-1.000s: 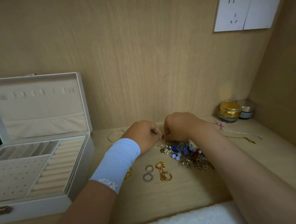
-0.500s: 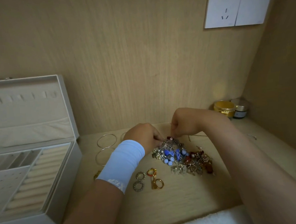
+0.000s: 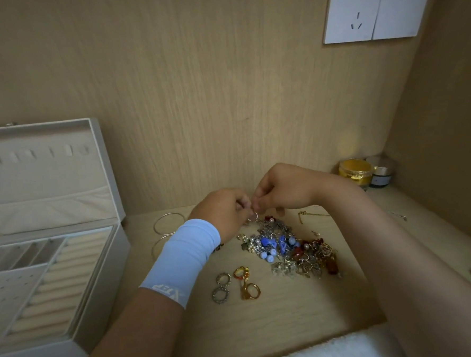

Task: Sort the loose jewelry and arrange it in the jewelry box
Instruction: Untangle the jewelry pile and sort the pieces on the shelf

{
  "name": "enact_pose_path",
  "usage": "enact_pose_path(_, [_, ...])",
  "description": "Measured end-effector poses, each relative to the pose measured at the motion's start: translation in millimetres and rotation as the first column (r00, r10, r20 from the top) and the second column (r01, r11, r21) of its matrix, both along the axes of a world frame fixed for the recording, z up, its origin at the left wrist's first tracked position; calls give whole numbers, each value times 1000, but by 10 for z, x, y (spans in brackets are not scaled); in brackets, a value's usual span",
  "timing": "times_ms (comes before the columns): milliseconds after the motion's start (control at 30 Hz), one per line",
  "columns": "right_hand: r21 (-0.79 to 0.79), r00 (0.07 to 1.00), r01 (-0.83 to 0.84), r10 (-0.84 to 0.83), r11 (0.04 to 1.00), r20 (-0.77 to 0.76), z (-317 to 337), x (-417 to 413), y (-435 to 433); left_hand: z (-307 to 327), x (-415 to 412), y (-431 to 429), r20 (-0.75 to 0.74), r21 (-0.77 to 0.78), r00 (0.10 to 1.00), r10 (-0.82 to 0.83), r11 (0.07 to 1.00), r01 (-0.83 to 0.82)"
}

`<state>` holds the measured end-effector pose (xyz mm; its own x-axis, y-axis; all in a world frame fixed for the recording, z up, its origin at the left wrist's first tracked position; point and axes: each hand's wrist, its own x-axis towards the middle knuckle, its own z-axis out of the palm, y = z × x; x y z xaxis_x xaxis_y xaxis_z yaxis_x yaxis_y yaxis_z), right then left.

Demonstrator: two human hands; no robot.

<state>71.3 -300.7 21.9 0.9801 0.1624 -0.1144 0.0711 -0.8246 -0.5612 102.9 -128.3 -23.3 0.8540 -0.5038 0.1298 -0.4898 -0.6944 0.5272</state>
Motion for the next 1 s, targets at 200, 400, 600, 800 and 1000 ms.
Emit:
enact_pose_path(200, [185,996,28,-42,982,73,38,-37,19,-7,3,33,-41,-296,998,48,953,-58])
enact_pose_path(400, [232,996,55,-69,971,51,123,-103,-8,62,-145,117,-126,-393,991,-50,919,-3])
enact_pose_path(600, [-112,987,-71,53,991,-149,207,-208,118,90,-447,330,-31,1,997,-73,997,74])
enact_pose_path(800, [-238,962,-149,85,960,-259,138,-474,283,-36,-682,526,-44,86,977,-206,974,210])
enact_pose_path(1000, [-347,965,-167,82,923,-247,35,-864,364,-37,-720,528,-82,160,960,-269,947,279])
